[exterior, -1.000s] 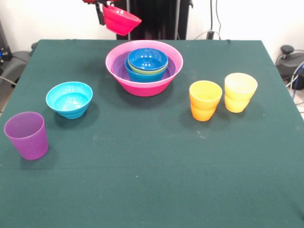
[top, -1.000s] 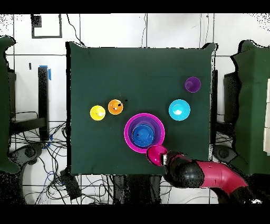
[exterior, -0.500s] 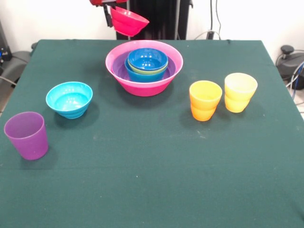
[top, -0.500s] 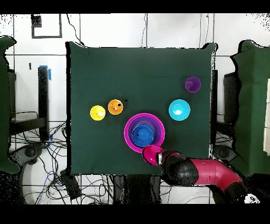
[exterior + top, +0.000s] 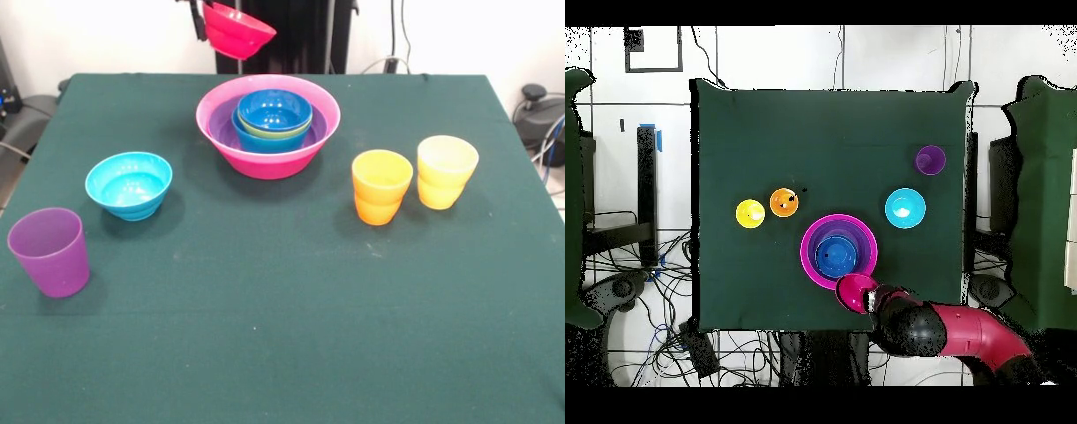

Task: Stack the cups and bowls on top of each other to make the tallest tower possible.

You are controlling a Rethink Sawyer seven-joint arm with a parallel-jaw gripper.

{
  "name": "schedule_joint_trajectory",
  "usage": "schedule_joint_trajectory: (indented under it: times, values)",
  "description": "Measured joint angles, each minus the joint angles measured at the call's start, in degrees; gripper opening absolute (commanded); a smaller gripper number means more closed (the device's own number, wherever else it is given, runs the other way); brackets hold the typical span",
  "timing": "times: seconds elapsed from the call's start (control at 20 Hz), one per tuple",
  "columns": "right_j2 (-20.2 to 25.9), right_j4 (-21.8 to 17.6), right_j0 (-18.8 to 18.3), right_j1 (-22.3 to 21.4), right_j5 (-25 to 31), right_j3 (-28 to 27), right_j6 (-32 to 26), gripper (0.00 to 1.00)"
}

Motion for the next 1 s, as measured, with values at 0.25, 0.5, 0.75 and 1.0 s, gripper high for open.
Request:
schedule_joint_trajectory:
  times: [0.25,0.5,0.75,1.0]
  values:
    - [1.6,5.6,-1.2,-6.1,3.7,1.5,0.0,0.00]
    - [3.2,9.4,-1.8,-11.4,8.2,1.9,0.0,0.00]
    - [3.4,9.6,-0.9,-12.7,9.3,1.9,0.0,0.00]
    - [2.9,7.8,2.0,-10.0,9.3,1.5,0.0,0.00]
